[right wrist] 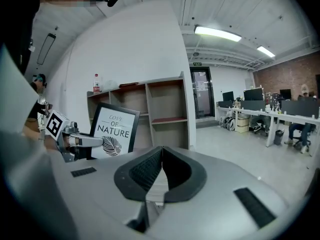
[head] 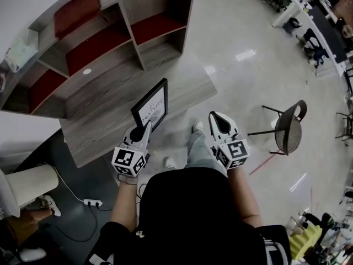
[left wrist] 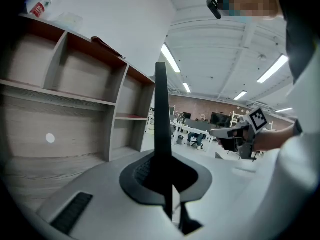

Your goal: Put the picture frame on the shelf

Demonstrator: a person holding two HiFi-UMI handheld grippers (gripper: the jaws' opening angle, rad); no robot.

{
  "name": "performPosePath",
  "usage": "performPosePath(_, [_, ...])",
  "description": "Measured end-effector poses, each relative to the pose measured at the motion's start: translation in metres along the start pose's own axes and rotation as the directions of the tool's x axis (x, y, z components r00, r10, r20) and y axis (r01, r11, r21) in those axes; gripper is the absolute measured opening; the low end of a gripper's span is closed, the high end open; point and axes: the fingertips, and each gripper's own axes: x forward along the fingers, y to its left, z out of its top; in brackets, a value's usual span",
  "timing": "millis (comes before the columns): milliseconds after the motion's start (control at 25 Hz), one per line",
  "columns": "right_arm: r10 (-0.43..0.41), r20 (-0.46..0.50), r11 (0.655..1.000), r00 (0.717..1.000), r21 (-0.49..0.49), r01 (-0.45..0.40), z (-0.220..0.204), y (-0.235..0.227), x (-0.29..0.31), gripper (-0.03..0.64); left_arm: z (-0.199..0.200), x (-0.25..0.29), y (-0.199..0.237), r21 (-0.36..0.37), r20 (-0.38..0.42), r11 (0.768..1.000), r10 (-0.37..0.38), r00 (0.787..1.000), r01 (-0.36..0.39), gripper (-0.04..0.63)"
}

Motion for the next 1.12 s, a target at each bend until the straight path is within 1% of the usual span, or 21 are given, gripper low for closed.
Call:
performPosePath(120, [0.05, -0.006, 0.999, 0.999, -0.014, -0.05, 0.011, -0.027, 0.026, -0.003, 0.01, 0.032, 0.005, -0.001, -0.003, 0.999, 0.037, 0.999, -0.037, 0.018])
performPosePath(320, [0.129, -0.022, 0.991, 0.991, -0.022, -0.129, 0.032, -0.075, 0.069, -0.003, 0.032, 0.087, 0.008, -0.024, 0.001, 0.995, 0.099, 0.995, -0.099, 0.018])
performPosePath(640, [0.249, -0.034, 0.968, 0.968, -0.037, -0.25, 0.059, -0.137, 0.126, -0.003, 0.072, 0.16, 0.011, -0.025, 0.041, 0.982, 0.187, 0.982, -0.186, 0.018])
performPosePath(880, [0.355, -0.05, 0.932, 0.934, -0.062, -0.357, 0.072, -0.159, 0.16, -0.003, 0.097, 0.19, 0.018, -0.028, 0.08, 0.962, 0.274, 0.958, -0.273, 0.018])
performPosePath(1120, [0.437, -0.051, 0.895, 0.898, -0.082, -0.439, 0.085, -0.154, 0.188, -0.003, 0.126, 0.197, 0.028, -0.024, 0.128, 0.939, 0.343, 0.93, -0.343, 0.018])
